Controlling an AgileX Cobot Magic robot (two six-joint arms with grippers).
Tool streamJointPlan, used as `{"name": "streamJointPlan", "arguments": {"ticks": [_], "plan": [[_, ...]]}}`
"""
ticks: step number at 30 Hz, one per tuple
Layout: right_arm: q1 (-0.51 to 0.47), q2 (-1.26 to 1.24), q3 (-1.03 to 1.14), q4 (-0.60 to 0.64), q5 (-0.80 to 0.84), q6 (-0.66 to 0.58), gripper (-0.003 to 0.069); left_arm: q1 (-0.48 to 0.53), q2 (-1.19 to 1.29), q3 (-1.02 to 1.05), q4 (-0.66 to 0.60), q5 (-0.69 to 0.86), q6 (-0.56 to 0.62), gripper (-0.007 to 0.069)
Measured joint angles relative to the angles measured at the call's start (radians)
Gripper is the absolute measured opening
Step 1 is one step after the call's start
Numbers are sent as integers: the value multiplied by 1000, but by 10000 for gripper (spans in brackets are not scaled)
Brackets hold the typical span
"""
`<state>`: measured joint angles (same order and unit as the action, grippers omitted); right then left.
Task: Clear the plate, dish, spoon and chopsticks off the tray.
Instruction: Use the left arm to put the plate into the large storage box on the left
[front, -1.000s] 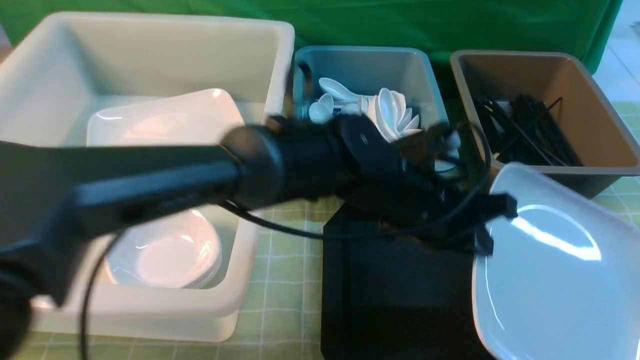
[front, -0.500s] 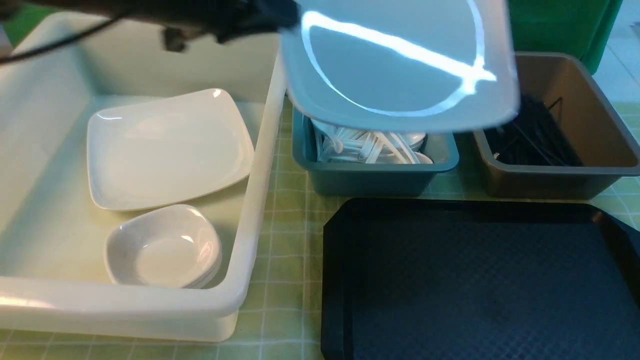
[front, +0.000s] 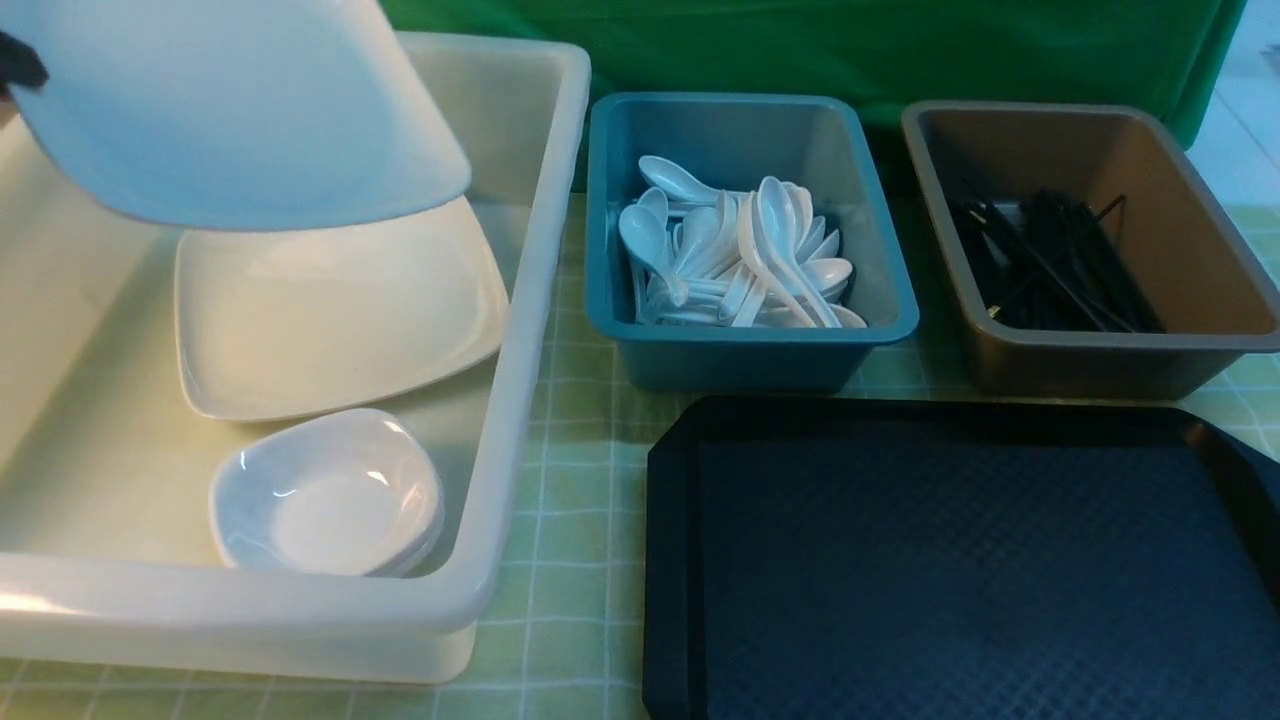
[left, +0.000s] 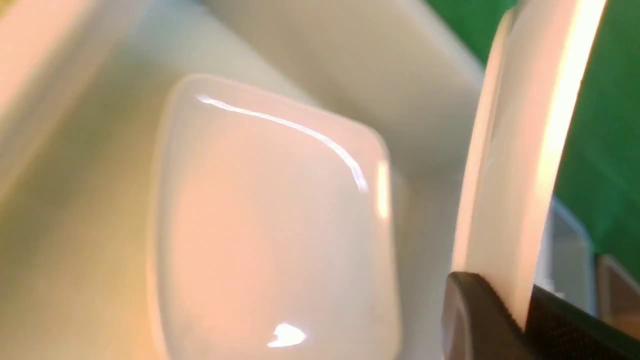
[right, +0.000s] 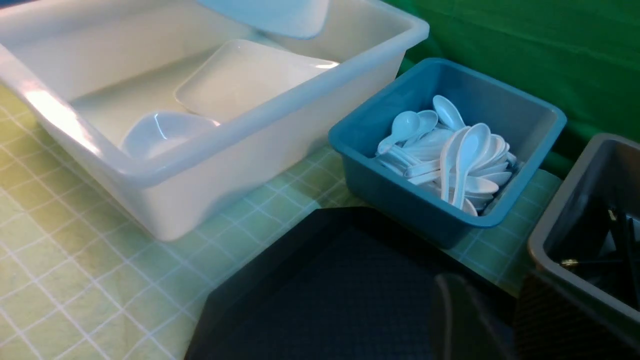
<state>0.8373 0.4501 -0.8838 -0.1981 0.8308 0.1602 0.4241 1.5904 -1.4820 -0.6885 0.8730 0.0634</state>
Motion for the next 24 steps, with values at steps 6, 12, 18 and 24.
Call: {"name": "streamJointPlan", "arguments": {"ticks": [6, 12, 18, 24], "plan": [[0, 0, 0, 0, 0, 0, 176, 0, 147, 0, 42, -11, -35, 11], [0, 0, 0, 0, 0, 3, 176, -18, 269, 0, 31, -24, -33, 11], [0, 0, 0, 0, 0, 4, 176, -62, 346, 0, 14, -65, -13, 9], [0, 0, 1, -1, 0, 6, 176, -84, 399, 0, 7, -127, 26, 4]]}}
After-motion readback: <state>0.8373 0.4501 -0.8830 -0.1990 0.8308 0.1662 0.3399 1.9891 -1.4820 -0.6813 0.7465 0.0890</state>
